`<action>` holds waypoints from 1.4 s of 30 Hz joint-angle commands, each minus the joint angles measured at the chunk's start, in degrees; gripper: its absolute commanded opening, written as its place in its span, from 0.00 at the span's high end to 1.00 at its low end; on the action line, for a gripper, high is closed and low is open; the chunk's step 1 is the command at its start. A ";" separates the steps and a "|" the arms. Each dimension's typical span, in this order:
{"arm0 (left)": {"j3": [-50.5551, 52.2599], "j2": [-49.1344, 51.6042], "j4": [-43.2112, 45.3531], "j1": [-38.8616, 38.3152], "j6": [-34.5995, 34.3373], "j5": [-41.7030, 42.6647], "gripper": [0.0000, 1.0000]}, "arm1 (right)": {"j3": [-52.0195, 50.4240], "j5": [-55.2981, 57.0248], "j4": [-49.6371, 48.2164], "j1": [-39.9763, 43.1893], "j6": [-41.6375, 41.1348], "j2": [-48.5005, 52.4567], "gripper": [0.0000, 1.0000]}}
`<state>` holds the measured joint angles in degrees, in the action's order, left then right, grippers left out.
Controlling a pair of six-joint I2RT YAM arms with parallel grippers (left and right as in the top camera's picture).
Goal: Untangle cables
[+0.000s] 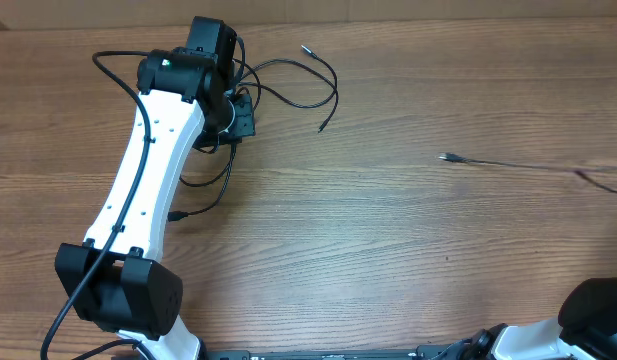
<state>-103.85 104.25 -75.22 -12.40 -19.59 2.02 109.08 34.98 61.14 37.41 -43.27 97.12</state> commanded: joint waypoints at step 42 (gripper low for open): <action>-0.11 -0.76 -0.15 -2.67 0.33 0.35 0.96 | -4.81 -31.65 14.47 -17.55 13.16 13.29 0.06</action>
<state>-103.85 104.25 -75.55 -14.66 -19.55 2.17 107.61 -0.34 75.81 20.78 -25.12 110.02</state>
